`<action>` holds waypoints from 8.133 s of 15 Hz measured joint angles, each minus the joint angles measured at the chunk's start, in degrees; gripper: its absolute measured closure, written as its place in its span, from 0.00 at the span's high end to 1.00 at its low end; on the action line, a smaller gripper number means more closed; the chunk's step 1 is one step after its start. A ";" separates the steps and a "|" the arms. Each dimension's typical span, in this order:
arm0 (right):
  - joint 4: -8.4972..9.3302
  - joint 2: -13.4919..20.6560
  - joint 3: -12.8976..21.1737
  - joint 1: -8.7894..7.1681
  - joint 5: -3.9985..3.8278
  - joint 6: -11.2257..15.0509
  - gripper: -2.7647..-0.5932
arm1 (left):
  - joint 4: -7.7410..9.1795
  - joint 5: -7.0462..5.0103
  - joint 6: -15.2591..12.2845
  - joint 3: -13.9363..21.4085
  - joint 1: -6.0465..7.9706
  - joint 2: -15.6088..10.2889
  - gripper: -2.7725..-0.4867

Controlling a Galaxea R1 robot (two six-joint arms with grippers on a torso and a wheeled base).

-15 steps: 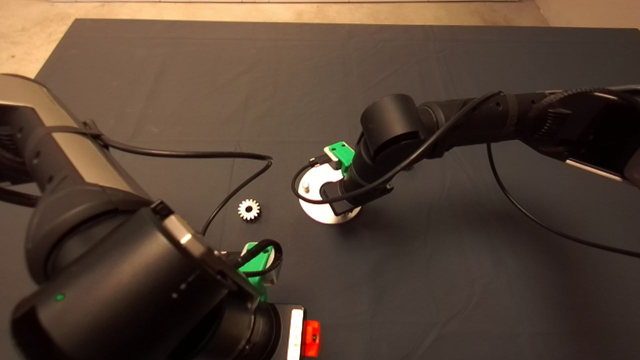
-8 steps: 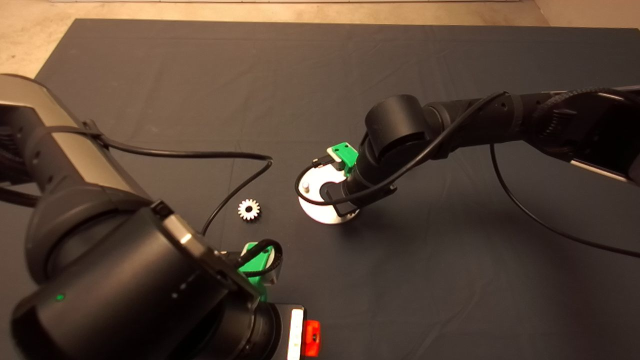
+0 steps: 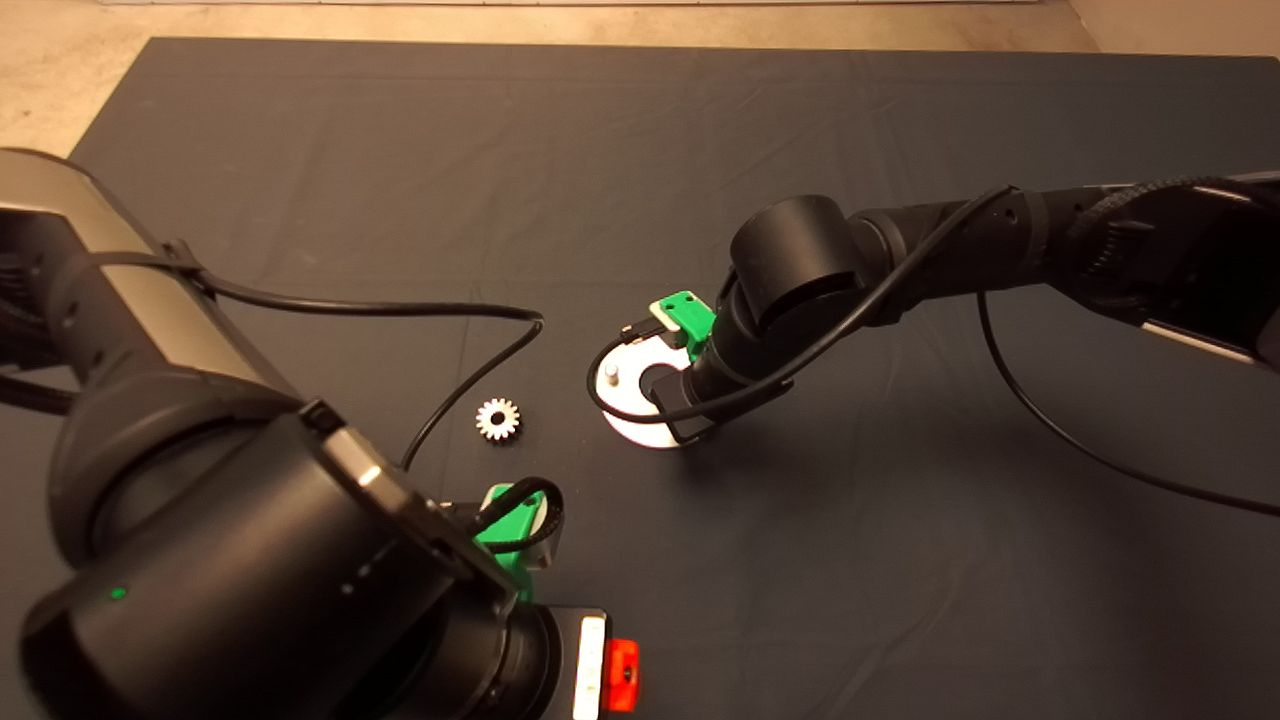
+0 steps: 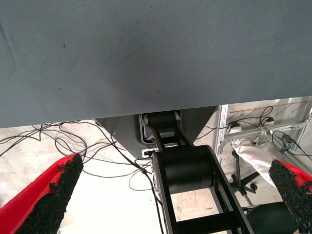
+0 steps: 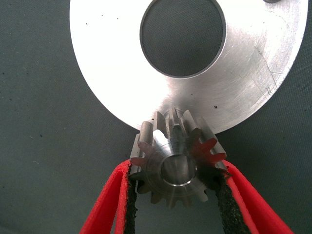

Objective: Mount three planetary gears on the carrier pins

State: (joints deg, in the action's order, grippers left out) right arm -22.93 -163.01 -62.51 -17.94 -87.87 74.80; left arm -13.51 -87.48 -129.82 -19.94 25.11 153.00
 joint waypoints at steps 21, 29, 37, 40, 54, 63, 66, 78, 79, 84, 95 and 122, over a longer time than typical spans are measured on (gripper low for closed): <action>-0.02 0.02 -0.13 0.63 0.09 -1.65 0.17 | 0.00 0.00 0.00 0.00 0.00 -0.02 1.00; 0.04 -0.02 -1.62 0.46 0.48 -3.04 0.17 | 0.00 0.00 0.00 0.00 0.02 0.00 1.00; 0.02 -0.33 -2.61 0.30 0.48 -3.88 0.17 | -0.02 0.00 0.00 0.00 0.02 -0.02 1.00; 0.01 -0.35 -2.75 0.28 0.47 -3.89 0.17 | 0.00 0.00 -0.01 0.00 0.01 -0.01 1.00; -0.79 0.11 -3.15 0.45 0.83 -4.05 0.17 | 0.00 0.00 0.00 0.00 0.00 -0.02 1.00; -1.16 0.52 -3.02 0.61 0.24 -3.97 0.15 | 0.00 0.00 -0.01 0.00 0.02 -0.16 1.00; -1.18 0.51 -3.01 0.61 0.24 -3.89 0.15 | 0.00 0.00 0.00 0.00 0.02 -0.16 1.00; -1.29 0.66 -2.73 0.30 0.22 -3.85 0.32 | 0.00 0.00 0.00 0.00 0.00 -0.16 1.00; -1.29 0.70 -2.73 0.30 0.24 -3.85 0.37 | 0.00 0.00 0.00 0.00 0.02 -0.16 1.00; -1.32 1.74 -2.51 -1.90 0.22 -3.83 0.47 | 0.00 0.00 0.00 0.00 0.00 -0.16 1.00; -1.46 10.17 -7.44 -5.56 0.17 -5.43 0.47 | 0.00 0.00 0.00 0.00 0.02 -0.16 1.00; 3.91 13.65 -15.65 -3.80 0.24 -8.57 0.47 | 0.00 0.00 0.00 0.00 0.02 -0.16 1.00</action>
State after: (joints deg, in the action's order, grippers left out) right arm -19.02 -149.36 -78.17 -21.74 -87.63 66.23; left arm -13.51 -87.48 -129.82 -19.94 25.14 152.85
